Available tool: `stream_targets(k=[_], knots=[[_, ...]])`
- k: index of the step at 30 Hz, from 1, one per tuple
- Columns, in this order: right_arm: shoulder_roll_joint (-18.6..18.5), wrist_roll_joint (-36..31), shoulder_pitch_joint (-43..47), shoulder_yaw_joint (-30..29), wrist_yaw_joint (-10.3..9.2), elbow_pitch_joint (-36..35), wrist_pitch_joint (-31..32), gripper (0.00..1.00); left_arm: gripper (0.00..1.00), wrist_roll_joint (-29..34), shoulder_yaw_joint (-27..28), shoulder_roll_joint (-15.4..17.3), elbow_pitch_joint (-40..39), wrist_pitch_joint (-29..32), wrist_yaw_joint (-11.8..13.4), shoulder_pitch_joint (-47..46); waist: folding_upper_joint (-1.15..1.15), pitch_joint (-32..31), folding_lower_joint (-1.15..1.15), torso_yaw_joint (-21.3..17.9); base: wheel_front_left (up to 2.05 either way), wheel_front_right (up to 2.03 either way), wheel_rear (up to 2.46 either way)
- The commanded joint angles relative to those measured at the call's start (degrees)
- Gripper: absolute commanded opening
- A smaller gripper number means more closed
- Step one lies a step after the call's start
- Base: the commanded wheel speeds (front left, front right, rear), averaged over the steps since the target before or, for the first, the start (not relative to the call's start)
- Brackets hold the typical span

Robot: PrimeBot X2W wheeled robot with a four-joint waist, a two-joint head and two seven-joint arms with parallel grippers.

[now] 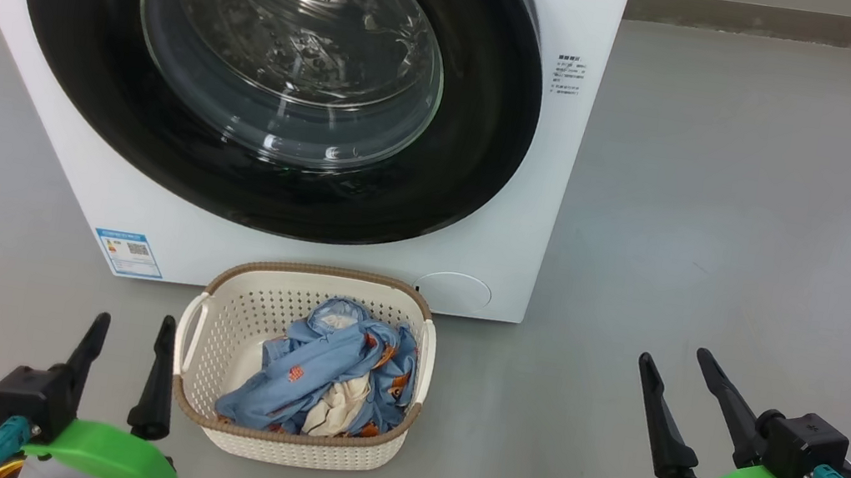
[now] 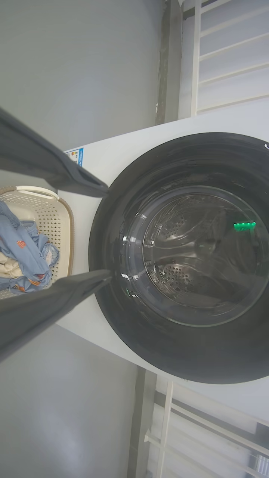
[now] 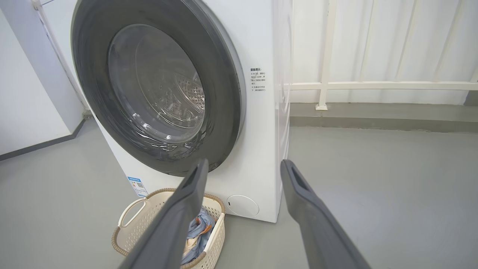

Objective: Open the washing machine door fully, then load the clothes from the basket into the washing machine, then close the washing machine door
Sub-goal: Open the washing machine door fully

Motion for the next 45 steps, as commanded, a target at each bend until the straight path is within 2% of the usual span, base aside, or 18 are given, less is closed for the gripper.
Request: stream_targets(k=[1, 24, 45], knots=[[-0.2, 0.2, -2.0, 1.1, 0.08, -1.2, -0.7, 1.0, 1.0, -0.4, 1.6, 0.8, -1.0, -0.4, 0.2, -2.8, 0.0, 0.0, 0.0, 0.0, 0.0, 0.0, 0.0], [0.0, 0.3, -2.1, 0.7, 0.08, -1.0, -0.7, 1.0, 1.0, -0.8, 1.3, 0.8, -1.2, -0.4, 0.2, -3.0, 0.0, 0.9, 0.0, 0.2, 0.0, 0.0, 0.0], [-1.6, 1.3, -6.1, -2.9, 0.08, -0.9, -0.7, 1.0, 1.0, -1.8, 0.3, 0.8, -2.8, -0.4, -0.1, -5.0, 0.0, 6.4, 0.0, 2.0, 0.0, 0.0, 0.0]])
